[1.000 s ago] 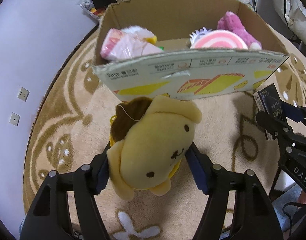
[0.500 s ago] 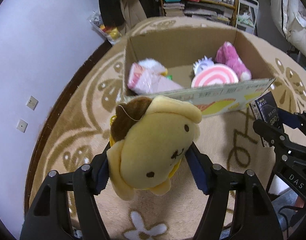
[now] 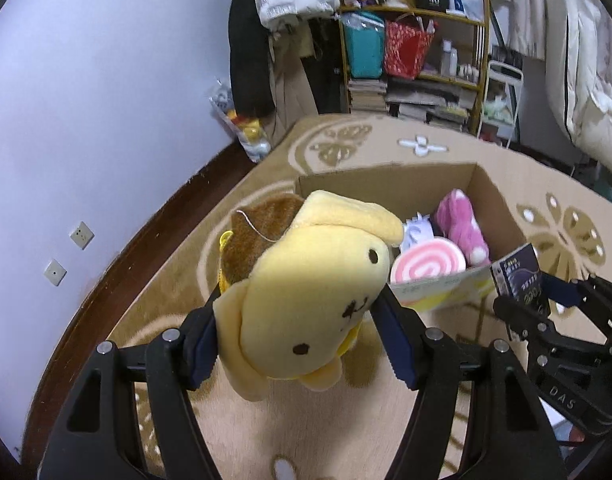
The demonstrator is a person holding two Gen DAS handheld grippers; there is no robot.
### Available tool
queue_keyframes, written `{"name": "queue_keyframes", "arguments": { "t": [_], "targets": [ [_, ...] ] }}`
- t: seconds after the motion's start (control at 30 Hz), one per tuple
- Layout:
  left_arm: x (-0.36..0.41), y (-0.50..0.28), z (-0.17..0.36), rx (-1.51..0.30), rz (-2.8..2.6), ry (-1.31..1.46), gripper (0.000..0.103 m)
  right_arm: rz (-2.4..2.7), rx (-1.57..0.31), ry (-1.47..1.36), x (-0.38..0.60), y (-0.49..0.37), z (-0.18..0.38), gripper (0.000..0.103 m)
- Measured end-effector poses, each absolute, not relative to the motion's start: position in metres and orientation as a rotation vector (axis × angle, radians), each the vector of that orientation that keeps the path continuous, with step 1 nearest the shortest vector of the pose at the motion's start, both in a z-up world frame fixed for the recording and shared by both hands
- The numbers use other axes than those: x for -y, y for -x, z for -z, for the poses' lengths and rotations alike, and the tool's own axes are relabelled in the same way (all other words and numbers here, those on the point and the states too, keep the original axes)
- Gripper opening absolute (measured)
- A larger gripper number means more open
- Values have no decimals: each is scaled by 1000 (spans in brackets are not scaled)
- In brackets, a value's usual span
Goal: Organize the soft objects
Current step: 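Lift the dog plush and Face box and carry them over the box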
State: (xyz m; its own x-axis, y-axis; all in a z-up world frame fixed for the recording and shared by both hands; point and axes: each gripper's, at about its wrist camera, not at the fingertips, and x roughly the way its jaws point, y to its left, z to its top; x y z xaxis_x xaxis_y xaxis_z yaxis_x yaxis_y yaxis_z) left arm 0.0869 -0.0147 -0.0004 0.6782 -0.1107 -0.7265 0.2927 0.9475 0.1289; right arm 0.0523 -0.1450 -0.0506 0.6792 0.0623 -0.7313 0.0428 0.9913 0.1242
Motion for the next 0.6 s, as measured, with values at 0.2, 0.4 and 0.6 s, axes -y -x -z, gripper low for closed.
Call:
{"name": "queue_keyframes", "arguments": {
  "t": [0.2, 0.4, 0.6],
  "targets": [
    [19, -92, -10, -745, 235, -237, 69, -11, -762, -129, 146, -54, 39, 50],
    [33, -96, -12, -702, 251, -255, 69, -3, -705, -132, 149, -58, 31, 50],
    [46, -103, -14, -667, 264, -268, 69, 9, -641, -146, 155, -63, 23, 50]
  ]
}}
